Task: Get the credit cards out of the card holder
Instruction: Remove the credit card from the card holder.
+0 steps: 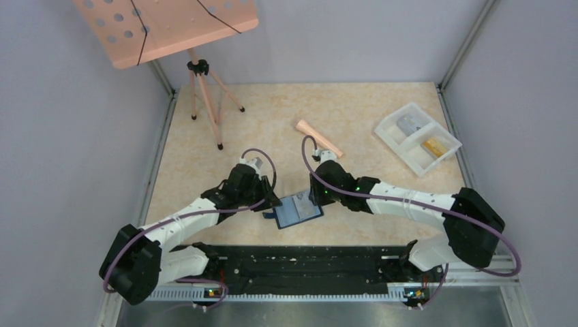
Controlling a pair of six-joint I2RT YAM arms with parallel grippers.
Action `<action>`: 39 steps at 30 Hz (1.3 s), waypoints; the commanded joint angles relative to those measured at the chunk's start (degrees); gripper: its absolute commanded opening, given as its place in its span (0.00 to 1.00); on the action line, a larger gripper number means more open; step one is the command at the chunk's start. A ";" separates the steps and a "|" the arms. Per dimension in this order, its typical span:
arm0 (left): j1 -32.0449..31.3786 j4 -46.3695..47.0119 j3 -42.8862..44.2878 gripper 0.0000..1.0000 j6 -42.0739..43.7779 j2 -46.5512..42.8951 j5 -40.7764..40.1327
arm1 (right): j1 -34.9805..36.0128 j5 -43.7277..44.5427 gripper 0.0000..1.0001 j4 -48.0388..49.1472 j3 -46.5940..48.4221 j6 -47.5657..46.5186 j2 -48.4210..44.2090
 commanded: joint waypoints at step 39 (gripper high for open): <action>-0.11 20.51 -3.93 0.39 -3.88 12.20 5.84 | -9.62 -20.81 0.30 19.68 -9.54 3.21 6.68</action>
